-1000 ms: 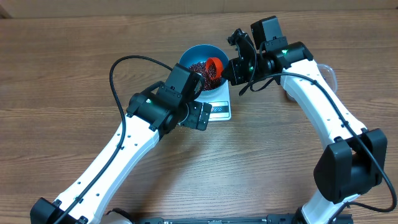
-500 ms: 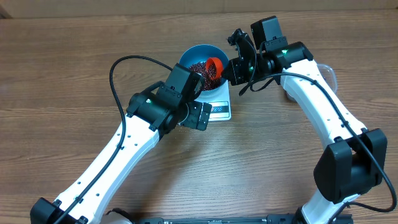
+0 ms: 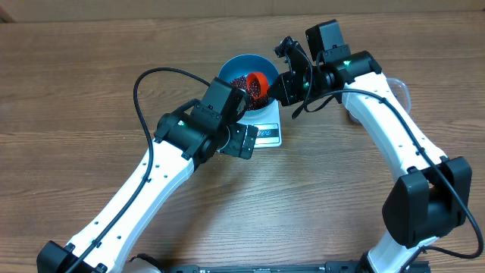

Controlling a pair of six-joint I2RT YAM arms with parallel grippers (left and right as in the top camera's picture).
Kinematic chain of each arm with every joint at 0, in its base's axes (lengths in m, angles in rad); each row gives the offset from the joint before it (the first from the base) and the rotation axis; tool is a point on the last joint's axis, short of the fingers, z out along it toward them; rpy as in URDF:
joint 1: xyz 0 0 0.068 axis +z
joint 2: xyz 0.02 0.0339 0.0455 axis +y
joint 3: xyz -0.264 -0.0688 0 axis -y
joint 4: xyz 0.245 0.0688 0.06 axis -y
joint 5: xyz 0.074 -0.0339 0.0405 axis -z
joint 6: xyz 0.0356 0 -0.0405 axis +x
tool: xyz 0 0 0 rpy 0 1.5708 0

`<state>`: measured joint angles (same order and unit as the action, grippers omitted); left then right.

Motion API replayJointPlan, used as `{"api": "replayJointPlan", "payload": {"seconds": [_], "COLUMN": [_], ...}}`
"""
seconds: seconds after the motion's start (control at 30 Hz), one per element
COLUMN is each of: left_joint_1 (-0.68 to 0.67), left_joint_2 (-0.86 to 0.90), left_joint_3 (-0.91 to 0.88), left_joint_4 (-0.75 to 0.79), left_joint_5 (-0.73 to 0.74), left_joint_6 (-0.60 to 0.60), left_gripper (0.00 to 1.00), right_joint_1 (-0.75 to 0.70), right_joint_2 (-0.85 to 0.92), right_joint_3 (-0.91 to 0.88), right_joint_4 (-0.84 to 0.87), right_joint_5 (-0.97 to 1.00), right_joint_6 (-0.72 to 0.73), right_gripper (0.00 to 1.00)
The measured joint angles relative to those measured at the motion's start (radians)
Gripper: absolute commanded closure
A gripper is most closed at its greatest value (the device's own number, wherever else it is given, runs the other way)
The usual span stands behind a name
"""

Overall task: Scoop item into bowl and weigh 150g on scale
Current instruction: 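Tip the scoop slowly with the right gripper, trickling beans into the bowl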

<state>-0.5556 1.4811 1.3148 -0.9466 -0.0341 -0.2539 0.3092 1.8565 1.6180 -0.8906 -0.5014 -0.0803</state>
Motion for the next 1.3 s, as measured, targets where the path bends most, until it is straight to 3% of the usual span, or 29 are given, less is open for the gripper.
{"api": "replayJointPlan", "payload": {"seconds": [1.3], "left_joint_1": [0.000], "left_joint_2": [0.000], "left_joint_3": [0.000], "left_joint_4": [0.000], "left_joint_5": [0.000], "left_joint_6": [0.000], "left_gripper": [0.00], "right_joint_1": [0.000], "right_joint_2": [0.000], "right_joint_3": [0.001], "right_joint_4": [-0.014], "right_joint_5": [-0.019], "right_joint_6": [-0.037], "right_gripper": [0.96]}}
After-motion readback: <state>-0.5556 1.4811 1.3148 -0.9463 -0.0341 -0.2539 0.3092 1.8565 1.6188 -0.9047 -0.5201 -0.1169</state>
